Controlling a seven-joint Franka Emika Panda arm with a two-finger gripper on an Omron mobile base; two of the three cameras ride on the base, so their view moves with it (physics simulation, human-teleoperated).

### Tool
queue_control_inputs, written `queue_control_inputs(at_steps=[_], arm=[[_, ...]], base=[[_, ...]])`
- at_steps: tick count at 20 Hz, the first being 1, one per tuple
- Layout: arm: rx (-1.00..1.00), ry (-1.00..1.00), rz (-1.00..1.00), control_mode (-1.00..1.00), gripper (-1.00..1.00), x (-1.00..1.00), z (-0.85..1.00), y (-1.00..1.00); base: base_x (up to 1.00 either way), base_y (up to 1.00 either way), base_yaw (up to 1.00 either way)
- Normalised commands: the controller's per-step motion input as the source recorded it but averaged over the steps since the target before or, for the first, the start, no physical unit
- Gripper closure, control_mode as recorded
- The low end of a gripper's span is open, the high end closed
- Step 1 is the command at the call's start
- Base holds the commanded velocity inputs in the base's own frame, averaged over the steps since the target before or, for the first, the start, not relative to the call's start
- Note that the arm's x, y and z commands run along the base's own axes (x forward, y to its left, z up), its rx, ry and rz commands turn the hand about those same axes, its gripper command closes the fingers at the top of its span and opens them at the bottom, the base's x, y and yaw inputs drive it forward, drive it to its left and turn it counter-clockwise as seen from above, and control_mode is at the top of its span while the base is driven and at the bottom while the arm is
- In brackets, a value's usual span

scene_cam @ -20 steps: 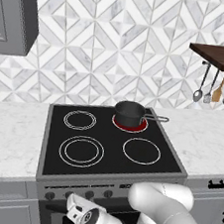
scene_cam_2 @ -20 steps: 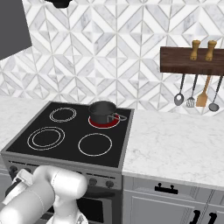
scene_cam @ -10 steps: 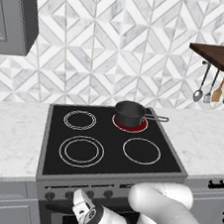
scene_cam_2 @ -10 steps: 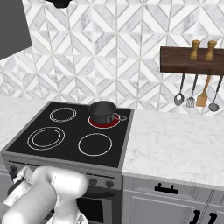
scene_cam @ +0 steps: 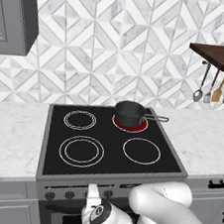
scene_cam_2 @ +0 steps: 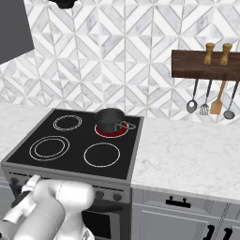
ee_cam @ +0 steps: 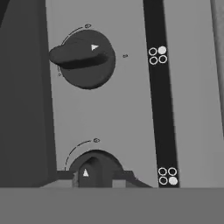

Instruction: Turn off the rear right burner of the stove.

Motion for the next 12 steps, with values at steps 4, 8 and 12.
queue_control_inputs(at_steps=[4,8,12], arm=[[0.89,0.0,-0.15,-1.0,1.0,0.0,0.14,-0.55],[0.94,0.0,-0.16,-1.0,1.0,0.0,0.11,-0.55],[0.96,0.0,-0.17,-1.0,1.0,0.0,0.05,-0.5]], base=[[0.0,0.0,0.0],[0.0,0.0,0.0],[0.0,0.0,0.0]])
